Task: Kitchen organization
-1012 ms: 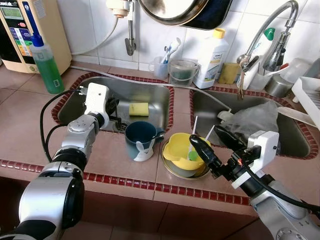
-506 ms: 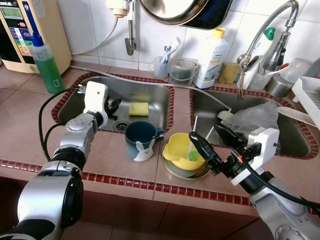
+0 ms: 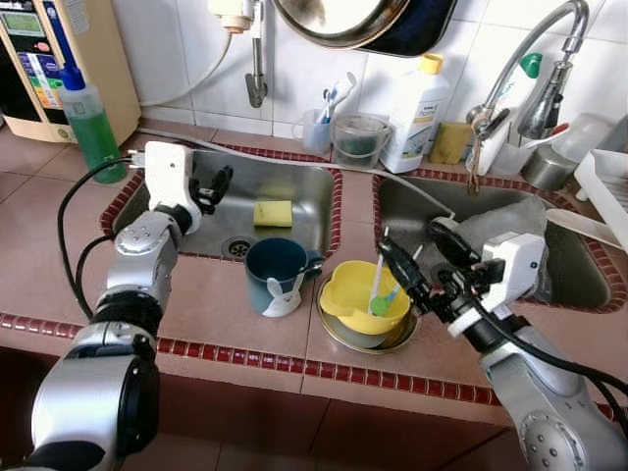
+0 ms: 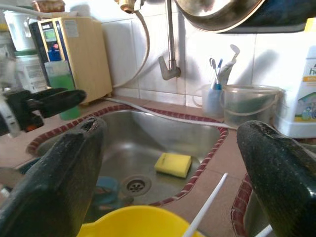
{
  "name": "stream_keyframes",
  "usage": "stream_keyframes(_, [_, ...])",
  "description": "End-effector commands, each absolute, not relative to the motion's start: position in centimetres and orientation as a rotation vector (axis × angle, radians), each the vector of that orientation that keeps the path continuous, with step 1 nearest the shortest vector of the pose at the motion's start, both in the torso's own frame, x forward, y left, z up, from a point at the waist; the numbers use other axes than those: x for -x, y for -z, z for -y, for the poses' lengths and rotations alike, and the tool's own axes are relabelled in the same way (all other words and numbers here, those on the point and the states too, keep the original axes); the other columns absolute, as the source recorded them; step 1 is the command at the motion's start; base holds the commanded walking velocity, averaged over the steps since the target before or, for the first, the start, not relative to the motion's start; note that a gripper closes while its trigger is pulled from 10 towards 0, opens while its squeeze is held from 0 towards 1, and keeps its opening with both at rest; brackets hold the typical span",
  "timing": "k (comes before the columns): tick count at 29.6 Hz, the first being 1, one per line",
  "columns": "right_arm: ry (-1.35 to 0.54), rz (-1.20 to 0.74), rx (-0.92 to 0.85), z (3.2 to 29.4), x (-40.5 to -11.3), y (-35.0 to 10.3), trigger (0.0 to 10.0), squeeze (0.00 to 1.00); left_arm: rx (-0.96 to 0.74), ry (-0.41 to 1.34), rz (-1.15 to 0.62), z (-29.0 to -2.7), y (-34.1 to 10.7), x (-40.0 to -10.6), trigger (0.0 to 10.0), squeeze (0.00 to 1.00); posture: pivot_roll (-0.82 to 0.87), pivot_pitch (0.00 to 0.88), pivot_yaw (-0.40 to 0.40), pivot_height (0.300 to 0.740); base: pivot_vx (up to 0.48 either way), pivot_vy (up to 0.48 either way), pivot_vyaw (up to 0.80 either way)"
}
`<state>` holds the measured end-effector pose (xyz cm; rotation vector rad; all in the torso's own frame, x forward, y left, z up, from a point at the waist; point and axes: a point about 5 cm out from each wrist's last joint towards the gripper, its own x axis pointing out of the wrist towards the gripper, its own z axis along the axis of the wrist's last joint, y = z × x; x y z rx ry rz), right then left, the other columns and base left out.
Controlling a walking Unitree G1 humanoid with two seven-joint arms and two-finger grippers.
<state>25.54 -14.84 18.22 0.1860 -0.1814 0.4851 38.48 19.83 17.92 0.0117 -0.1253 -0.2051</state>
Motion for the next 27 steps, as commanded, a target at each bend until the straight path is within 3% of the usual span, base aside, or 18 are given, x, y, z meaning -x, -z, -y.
stream_keyframes(1, [-0.459,0.2,-0.166,15.1,-25.9,-18.4,10.0,0.0,-0.002,0.212,0.166,-19.7,-18.6,-38.2,10.0,1.0,0.03,0.0,-0.066,0.74,0.0,0.0,0.0])
stream_keyframes(7, [-0.444,0.221,-0.158,14.8,-26.6,-18.3,10.0,0.0,0.003,0.181,0.2,-19.9,-18.6,-37.0,10.0,1.0,0.05,0.0,-0.069,0.74,0.0,0.0,0.0])
stream_keyframes(8, [-0.443,0.223,-0.158,14.8,-26.7,-18.3,10.0,0.0,0.003,0.18,0.203,-19.9,-18.7,-36.9,10.0,0.8,0.05,0.0,-0.069,0.74,0.0,0.0,0.0])
stream_keyframes(9, [-0.443,0.233,-0.158,14.7,-26.9,-18.3,10.0,0.0,0.002,0.184,0.209,-19.7,-18.8,-36.4,10.0,0.0,0.08,0.0,-0.067,0.74,0.0,0.0,0.0])
stream_keyframes(27, [-0.41,0.273,-0.145,14.9,-27.7,-18.3,10.0,0.0,0.018,0.243,0.235,-17.3,-20.1,-33.8,10.0,0.0,0.09,0.0,-0.066,0.74,0.0,0.0,0.0])
